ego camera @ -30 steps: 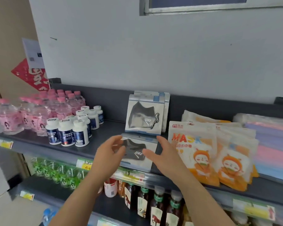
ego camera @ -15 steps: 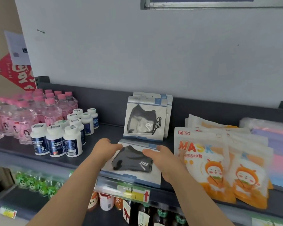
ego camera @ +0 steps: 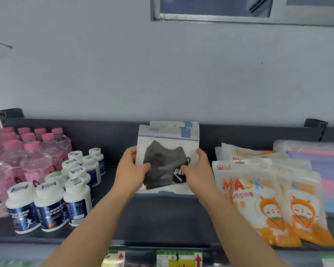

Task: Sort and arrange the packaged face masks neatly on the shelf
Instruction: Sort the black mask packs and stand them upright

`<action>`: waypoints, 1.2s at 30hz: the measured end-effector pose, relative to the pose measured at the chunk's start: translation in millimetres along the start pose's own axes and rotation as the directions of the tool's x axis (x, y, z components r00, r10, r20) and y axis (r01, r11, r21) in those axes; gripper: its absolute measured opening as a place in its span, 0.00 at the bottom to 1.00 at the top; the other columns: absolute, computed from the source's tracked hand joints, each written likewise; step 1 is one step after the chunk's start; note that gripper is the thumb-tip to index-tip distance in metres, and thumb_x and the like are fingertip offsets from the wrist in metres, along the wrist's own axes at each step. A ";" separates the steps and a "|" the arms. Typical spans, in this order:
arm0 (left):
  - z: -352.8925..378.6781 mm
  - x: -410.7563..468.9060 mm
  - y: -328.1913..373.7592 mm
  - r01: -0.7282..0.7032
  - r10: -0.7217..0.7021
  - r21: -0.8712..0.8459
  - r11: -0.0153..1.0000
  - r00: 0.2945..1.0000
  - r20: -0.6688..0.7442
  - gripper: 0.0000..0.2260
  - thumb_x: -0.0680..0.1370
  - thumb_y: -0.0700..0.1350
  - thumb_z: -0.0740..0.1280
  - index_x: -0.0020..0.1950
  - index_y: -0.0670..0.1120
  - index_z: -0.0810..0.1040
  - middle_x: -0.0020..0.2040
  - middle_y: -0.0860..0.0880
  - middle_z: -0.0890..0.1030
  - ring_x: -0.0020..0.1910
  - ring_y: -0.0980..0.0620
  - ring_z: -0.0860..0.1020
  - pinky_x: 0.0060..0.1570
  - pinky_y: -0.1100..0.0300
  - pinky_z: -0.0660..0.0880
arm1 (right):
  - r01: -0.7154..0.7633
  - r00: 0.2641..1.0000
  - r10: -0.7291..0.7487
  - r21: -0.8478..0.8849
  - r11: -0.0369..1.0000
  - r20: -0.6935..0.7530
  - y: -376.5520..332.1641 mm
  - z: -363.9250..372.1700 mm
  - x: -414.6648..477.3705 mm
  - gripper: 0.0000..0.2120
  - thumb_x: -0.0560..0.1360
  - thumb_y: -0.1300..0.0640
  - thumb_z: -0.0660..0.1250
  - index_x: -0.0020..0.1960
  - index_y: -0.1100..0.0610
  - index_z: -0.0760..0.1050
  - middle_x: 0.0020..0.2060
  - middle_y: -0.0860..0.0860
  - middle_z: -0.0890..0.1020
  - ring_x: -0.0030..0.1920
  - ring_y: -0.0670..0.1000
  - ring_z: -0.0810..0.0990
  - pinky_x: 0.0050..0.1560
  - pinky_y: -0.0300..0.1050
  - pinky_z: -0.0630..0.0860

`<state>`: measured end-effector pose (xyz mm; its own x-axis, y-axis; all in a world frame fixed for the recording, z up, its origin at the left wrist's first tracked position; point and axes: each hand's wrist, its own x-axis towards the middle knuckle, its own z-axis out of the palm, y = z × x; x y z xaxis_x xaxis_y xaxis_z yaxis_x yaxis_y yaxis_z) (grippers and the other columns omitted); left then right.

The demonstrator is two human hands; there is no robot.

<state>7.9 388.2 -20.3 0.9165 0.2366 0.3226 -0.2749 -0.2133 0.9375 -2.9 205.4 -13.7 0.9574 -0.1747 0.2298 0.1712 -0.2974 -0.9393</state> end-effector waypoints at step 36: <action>56.4 78.3 -82.2 0.135 -0.127 -0.020 0.991 0.964 0.234 0.31 0.79 0.43 0.66 0.79 0.51 0.55 0.72 0.48 0.69 0.70 0.49 0.68 0.72 0.49 0.63 | -0.114 0.964 0.176 0.289 0.950 -0.200 70.8 43.2 104.8 0.17 0.77 0.54 0.58 0.64 0.48 0.74 0.53 0.50 0.81 0.51 0.48 0.80 0.50 0.47 0.76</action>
<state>118.7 370.8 -79.4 0.9863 0.0338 0.1614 -0.1540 -0.1608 0.9749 119.6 206.6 -67.1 0.9064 -0.4087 0.1071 0.1213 0.0089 -0.9926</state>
